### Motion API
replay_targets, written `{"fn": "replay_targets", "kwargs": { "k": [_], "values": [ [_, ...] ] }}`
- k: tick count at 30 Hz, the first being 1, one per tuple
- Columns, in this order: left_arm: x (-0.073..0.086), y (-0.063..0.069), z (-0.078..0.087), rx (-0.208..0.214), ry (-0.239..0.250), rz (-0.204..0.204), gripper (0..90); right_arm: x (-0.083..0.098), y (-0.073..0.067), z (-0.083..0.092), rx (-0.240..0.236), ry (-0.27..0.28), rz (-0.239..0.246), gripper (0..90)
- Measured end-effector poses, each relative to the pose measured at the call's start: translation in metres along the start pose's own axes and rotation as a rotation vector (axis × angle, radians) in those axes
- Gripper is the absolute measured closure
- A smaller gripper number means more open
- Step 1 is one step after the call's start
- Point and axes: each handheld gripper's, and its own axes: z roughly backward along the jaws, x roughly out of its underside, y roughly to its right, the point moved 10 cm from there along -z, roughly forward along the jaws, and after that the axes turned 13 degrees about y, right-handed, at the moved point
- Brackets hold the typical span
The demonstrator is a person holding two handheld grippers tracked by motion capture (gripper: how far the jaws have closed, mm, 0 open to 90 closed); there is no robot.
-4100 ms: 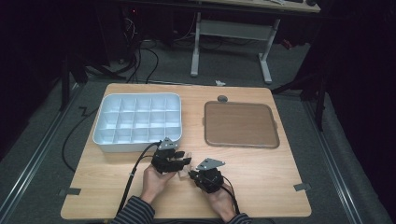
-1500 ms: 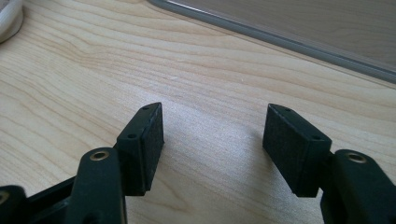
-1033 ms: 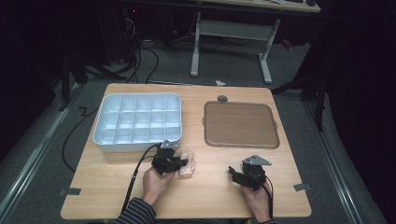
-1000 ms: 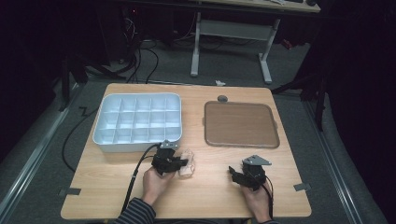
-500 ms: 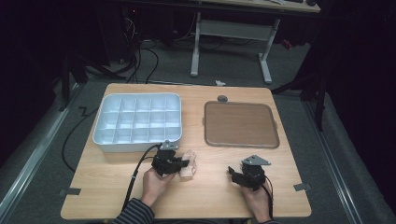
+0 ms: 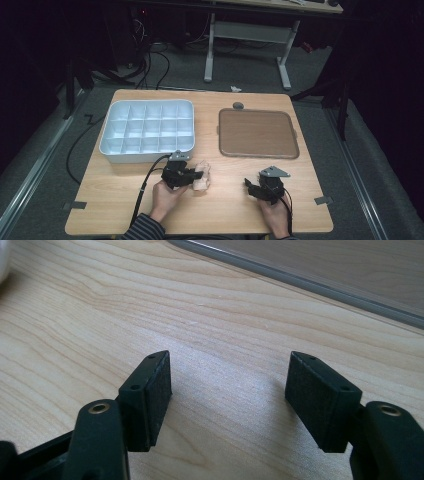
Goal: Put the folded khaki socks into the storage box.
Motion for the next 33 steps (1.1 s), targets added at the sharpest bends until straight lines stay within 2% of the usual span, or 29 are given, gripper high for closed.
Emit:
{"fn": "replay_targets", "kwargs": {
  "k": [12, 15, 19, 27, 30, 33],
  "values": [
    [-0.012, -0.002, 0.015, 0.015, 0.025, 0.006, 76.6, 0.000, 0.000, 0.000, -0.001, 0.001, 0.001, 34.9],
    [-0.015, -0.002, 0.019, 0.037, 0.041, 0.009, 76.6, 0.000, 0.000, 0.000, -0.001, 0.001, 0.001, 34.8],
    [-0.018, -0.004, 0.023, 0.038, 0.056, 0.008, 76.6, 0.000, 0.000, 0.000, -0.002, 0.001, 0.001, 34.7],
    [-0.018, -0.007, 0.031, 0.039, 0.052, 0.005, 76.6, 0.000, 0.000, 0.000, -0.001, 0.000, -0.001, 34.7],
    [-0.015, -0.005, 0.037, 0.035, 0.047, -0.018, 76.6, 0.000, 0.000, 0.000, 0.001, 0.000, 0.000, 34.8],
    [-0.014, -0.007, 0.040, 0.032, 0.035, -0.022, 76.6, 0.000, 0.000, 0.000, 0.002, 0.000, -0.001, 34.9]
  ]
}}
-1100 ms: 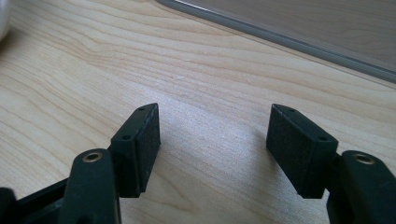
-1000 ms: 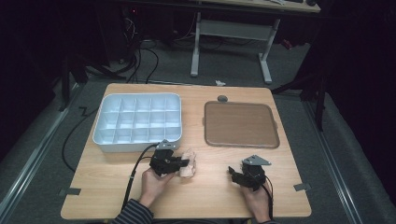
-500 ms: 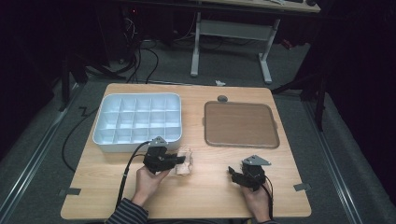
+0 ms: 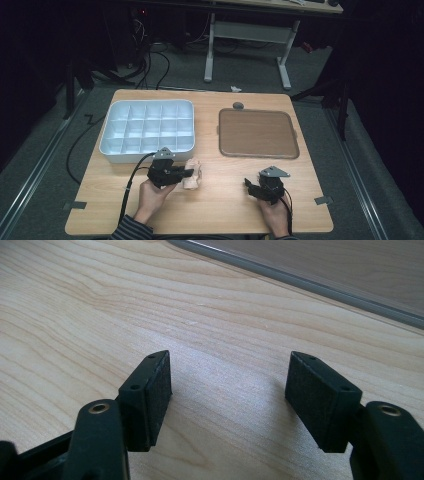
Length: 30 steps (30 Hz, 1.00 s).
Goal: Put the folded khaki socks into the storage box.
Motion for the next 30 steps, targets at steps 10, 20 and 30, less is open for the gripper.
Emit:
{"fn": "replay_targets", "kwargs": {
  "k": [10, 20, 30],
  "values": [
    [-0.003, -0.006, 0.012, -0.016, 0.002, 0.013, 76.6, 0.000, 0.000, 0.000, -0.002, 0.001, -0.003, 34.9],
    [-0.007, -0.011, 0.023, -0.023, 0.013, 0.029, 76.6, 0.000, 0.000, 0.000, -0.004, 0.001, -0.004, 34.8],
    [-0.009, -0.020, 0.032, -0.032, 0.013, 0.052, 76.7, 0.000, 0.000, 0.000, -0.005, 0.002, -0.006, 34.8]
  ]
}}
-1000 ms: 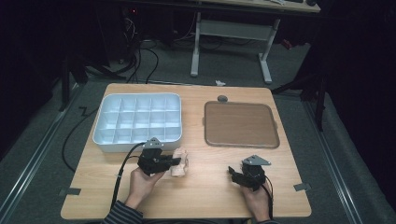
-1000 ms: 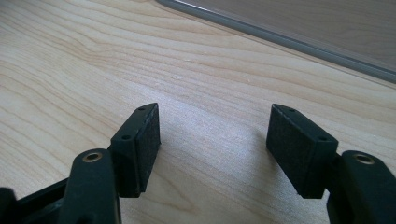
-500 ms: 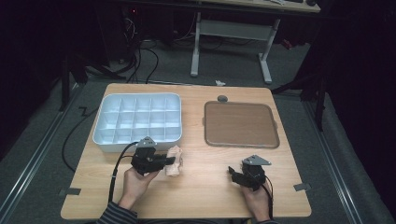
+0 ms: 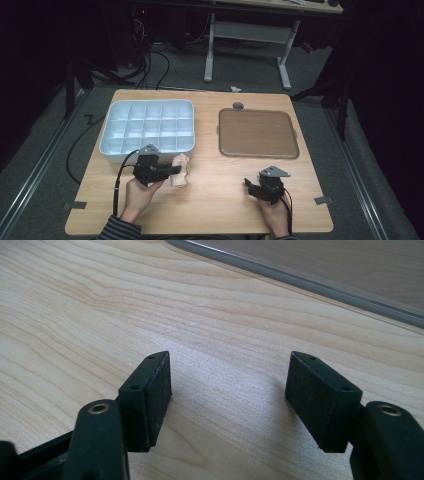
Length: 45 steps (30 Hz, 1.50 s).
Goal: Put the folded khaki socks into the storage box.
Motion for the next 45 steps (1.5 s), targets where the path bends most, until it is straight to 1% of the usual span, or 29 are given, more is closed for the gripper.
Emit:
{"fn": "replay_targets", "kwargs": {
  "k": [6, 11, 13, 21, 28, 34, 42, 45],
  "values": [
    [-0.004, -0.002, 0.007, -0.002, -0.005, -0.015, 76.7, 0.000, 0.000, 0.000, 0.000, 0.000, 0.000, 34.7],
    [-0.009, -0.006, 0.010, -0.003, 0.002, -0.010, 76.6, 0.000, 0.000, 0.000, -0.001, 0.001, 0.001, 34.7],
    [-0.010, -0.007, 0.011, 0.003, 0.010, 0.002, 76.6, 0.000, 0.000, 0.000, -0.001, 0.000, 0.000, 34.8],
    [-0.013, -0.014, 0.017, -0.010, 0.016, 0.012, 76.6, 0.000, 0.000, 0.000, 0.000, 0.000, 0.000, 34.8],
    [-0.015, -0.021, 0.023, -0.029, 0.022, 0.016, 76.6, 0.000, 0.000, 0.000, -0.002, 0.001, 0.002, 34.8],
    [-0.025, -0.024, 0.030, -0.044, 0.039, 0.007, 76.6, 0.000, 0.000, 0.000, -0.002, 0.001, 0.002, 34.8],
    [-0.032, -0.032, 0.038, -0.062, 0.052, 0.016, 76.6, 0.000, 0.000, 0.000, -0.003, 0.001, -0.003, 34.8],
    [-0.034, -0.035, 0.039, -0.068, 0.048, 0.015, 76.6, 0.000, 0.000, 0.000, -0.004, 0.001, -0.002, 34.7]
  ]
}}
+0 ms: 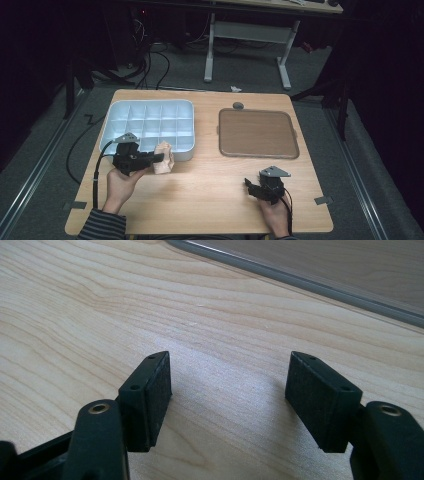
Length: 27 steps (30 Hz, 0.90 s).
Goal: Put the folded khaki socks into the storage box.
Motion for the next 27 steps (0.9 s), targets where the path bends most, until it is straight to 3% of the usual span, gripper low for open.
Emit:
{"fn": "replay_targets", "kwargs": {
  "k": [12, 20, 27],
  "values": [
    [-0.004, -0.013, 0.004, -0.024, 0.001, 0.013, 76.6, 0.000, 0.000, 0.000, -0.001, 0.000, 0.001, 34.7],
    [-0.006, -0.021, 0.006, -0.024, 0.012, 0.043, 76.6, 0.000, 0.000, 0.000, 0.000, 0.000, 0.001, 34.7],
    [-0.012, -0.025, 0.008, -0.044, 0.009, 0.027, 76.6, 0.000, 0.000, 0.000, 0.000, 0.000, 0.003, 34.5]
  ]
}}
